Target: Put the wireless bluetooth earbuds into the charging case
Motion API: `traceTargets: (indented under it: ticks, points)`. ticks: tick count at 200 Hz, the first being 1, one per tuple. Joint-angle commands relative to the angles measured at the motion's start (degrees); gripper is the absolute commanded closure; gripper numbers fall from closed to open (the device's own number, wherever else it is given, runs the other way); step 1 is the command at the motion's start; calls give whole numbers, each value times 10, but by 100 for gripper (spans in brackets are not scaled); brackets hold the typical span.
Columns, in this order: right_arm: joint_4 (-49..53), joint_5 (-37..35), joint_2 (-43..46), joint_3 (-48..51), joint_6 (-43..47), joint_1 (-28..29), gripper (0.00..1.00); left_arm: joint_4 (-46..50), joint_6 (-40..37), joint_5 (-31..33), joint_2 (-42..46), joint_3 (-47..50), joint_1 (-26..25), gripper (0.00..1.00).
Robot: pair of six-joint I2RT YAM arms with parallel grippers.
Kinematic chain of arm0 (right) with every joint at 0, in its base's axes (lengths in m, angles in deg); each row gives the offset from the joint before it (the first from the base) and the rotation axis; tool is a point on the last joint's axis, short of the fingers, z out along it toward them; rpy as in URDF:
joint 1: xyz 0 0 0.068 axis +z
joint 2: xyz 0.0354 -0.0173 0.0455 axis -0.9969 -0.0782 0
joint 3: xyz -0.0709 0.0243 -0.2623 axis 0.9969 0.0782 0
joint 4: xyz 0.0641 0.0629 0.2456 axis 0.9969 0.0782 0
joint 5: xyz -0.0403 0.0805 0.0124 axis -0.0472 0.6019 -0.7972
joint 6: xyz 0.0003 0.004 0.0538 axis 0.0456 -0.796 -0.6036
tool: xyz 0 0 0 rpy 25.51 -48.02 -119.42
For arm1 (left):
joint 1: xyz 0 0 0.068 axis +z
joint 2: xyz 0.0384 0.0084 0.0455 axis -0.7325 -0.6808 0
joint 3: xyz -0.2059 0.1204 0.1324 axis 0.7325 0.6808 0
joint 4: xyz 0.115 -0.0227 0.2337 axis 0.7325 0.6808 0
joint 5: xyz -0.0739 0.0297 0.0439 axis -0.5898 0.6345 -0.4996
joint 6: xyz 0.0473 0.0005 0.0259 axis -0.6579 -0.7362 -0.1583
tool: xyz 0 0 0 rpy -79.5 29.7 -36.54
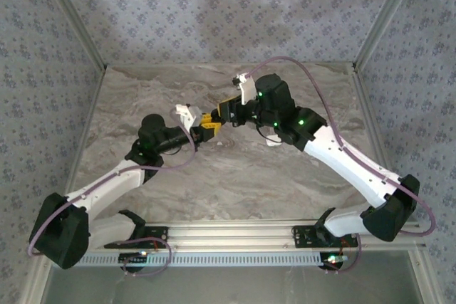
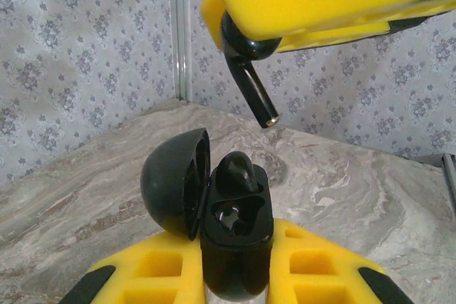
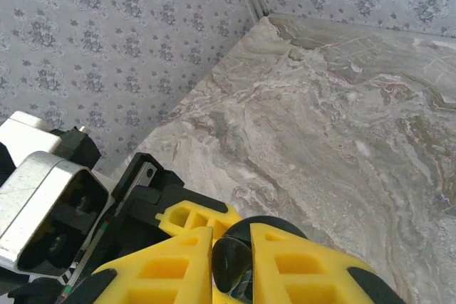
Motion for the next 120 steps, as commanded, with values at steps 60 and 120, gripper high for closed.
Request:
traceTargets:
  ticks: [60, 120]
  points:
    - [-21, -6, 14, 19, 23, 11, 81, -46, 25, 18, 3, -20, -8, 85]
    - [-19, -25, 18, 31, 32, 12, 81, -52, 39, 24, 7, -22, -8, 85]
